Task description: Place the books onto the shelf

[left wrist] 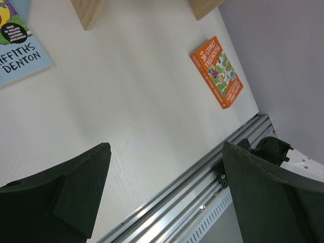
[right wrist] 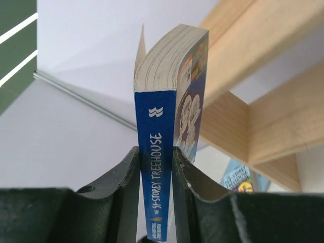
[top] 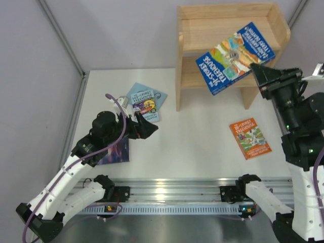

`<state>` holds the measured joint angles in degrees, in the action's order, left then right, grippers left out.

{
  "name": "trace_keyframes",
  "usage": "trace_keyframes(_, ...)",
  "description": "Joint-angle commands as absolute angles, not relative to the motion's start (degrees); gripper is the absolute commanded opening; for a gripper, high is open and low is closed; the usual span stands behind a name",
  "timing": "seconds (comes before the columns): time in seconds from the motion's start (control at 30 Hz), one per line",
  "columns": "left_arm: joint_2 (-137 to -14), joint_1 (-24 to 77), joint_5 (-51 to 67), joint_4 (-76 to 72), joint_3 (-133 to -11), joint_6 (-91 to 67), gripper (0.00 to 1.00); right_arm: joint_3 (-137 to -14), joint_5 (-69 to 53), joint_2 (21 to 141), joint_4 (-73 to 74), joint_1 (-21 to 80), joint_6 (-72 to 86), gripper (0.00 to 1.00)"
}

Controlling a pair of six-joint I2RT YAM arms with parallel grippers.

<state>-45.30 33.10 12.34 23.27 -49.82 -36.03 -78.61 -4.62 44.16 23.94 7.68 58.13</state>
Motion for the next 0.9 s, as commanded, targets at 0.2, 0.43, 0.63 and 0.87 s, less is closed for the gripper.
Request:
trace_keyframes(0.2, -44.0, 33.2, 13.3, 23.2, -51.5, -36.7, 0.97, -98.2, 4.1, 66.3, 6.7, 6.8, 61.8, 0.0)
trace_keyframes(0.43, -44.8, 33.3, 12.7, 21.7, -49.6, -36.7, 0.97, -102.1, 6.4, 81.3, 1.5, 6.8, 66.4, 0.0)
trace_keyframes(0.63, -46.9, 33.3, 12.7, 20.3, -49.0, -36.0, 0.97, -101.4, 7.2, 85.0, -1.1, 7.3, 68.6, 0.0)
trace_keyframes(0.87, -49.5, 33.2, 13.1, 17.6, -48.7, -35.9, 0.97, -94.2, 13.6, 82.1, -2.5, 9.7, 72.6, 0.0)
